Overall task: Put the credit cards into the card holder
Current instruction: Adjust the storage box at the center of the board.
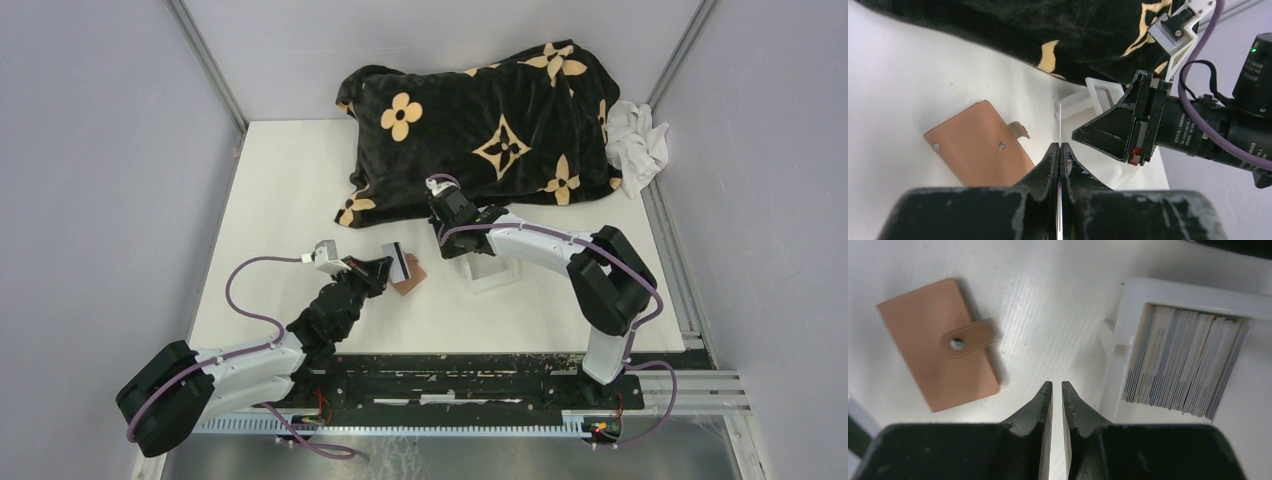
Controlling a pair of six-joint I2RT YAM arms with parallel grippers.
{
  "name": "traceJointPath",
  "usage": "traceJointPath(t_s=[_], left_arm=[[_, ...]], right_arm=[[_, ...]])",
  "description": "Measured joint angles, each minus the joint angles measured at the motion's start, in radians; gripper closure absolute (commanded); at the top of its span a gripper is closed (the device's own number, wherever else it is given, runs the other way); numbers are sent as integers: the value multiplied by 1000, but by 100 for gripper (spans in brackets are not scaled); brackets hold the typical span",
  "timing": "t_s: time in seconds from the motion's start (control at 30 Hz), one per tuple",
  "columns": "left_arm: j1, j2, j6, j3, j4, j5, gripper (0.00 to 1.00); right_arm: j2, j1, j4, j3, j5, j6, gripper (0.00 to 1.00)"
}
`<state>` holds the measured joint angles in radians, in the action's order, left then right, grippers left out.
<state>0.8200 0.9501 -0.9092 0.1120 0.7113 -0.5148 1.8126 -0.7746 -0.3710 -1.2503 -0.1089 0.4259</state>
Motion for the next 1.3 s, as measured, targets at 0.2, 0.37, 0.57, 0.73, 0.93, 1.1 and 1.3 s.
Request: traceJointPath(t_s=[0.2, 0.37, 0.57, 0.73, 0.93, 1.1, 1.3], left_arm=[[0, 6, -26, -21, 32, -10, 97], [0, 24, -40, -26, 65, -9, 97], [0, 27, -53, -48, 96, -9, 97], [0, 22, -60, -59, 110, -10, 97], [2, 6, -63, -75, 130, -11, 97], [2, 4, -93, -95, 137, -38, 97], [3, 37, -173, -100, 141, -70, 97]], right_arm=[[19, 0, -60, -5, -136, -29, 84], [23, 0, -76, -8, -209, -50, 84], [47, 6, -79, -28, -267, -84, 83], [79, 19, -79, -63, -293, -109, 75], [63, 26, -45, -53, -253, -134, 58], [-53, 26, 9, 18, -132, -125, 54], [-175, 26, 119, 102, 76, -50, 52]])
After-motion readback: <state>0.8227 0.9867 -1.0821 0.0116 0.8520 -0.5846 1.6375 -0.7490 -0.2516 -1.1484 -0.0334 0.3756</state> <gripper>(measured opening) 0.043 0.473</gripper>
